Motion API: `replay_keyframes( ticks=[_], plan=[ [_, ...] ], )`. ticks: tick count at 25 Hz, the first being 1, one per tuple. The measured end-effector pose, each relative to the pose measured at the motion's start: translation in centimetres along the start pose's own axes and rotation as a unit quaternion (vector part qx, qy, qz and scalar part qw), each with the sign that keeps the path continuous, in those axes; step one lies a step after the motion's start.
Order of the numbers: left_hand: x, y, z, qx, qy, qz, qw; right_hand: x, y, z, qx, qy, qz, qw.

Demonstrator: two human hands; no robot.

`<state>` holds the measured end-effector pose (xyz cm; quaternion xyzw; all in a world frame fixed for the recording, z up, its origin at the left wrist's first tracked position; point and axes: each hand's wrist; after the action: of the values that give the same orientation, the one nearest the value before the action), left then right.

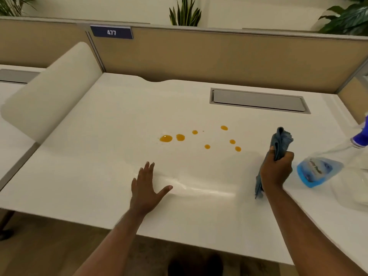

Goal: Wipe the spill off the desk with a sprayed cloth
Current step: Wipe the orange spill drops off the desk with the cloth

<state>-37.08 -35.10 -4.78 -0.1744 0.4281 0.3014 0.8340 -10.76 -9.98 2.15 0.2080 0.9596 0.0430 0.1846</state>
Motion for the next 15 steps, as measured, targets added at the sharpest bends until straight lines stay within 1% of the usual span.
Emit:
replay_keyframes(
  ticks=[2, 4, 5, 7, 8, 9, 10, 12, 14, 15],
  plan=[
    [-0.3, 0.0, -1.4, 0.003, 0.019, -0.005, 1.000, 1.8, -0.9, -0.2, -0.018, -0.010, -0.056, 0.998],
    [-0.5, 0.1, -1.9, 0.013, 0.027, -0.008, 1.000, 3.0, -2.9, -0.1, -0.066, -0.056, -0.143, 0.986],
    [-0.5, 0.1, -2.0, 0.019, 0.030, -0.011, 0.999, 3.4, -4.3, 0.2, -0.100, -0.099, -0.182, 0.973],
    [-0.6, -0.1, -2.4, 0.032, 0.036, -0.017, 0.999, 4.0, -7.9, 1.1, -0.157, -0.180, -0.265, 0.934],
    [-0.6, -0.3, -2.5, 0.037, 0.041, -0.023, 0.998, 4.3, -10.0, 1.4, -0.173, -0.211, -0.316, 0.909],
    [-0.6, -0.4, -2.7, 0.040, 0.048, -0.030, 0.998, 4.7, -12.0, 1.8, -0.198, -0.244, -0.367, 0.875],
    [-0.6, -0.4, -2.9, 0.041, 0.053, -0.035, 0.997, 4.9, -13.3, 2.2, -0.244, -0.284, -0.407, 0.833],
    [-0.6, -0.5, -3.1, 0.042, 0.055, -0.042, 0.997, 5.0, -12.8, 2.9, -0.360, -0.347, -0.444, 0.744],
    [-0.5, -0.4, -3.1, 0.042, 0.050, -0.043, 0.997, 4.9, -9.2, 4.3, -0.447, -0.347, -0.462, 0.683],
    [-0.5, -0.4, -3.1, 0.041, 0.048, -0.040, 0.997, 4.8, -7.3, 5.1, -0.473, -0.344, -0.471, 0.660]
  ],
)
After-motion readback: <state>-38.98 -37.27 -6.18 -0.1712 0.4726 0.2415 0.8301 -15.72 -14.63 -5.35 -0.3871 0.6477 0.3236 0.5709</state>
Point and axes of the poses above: each hand's wrist, its own y-axis towards the middle knuckle, its own x-axis out of the palm, z = x × y, and after that the axes turned 3 degrees about z, right-handed
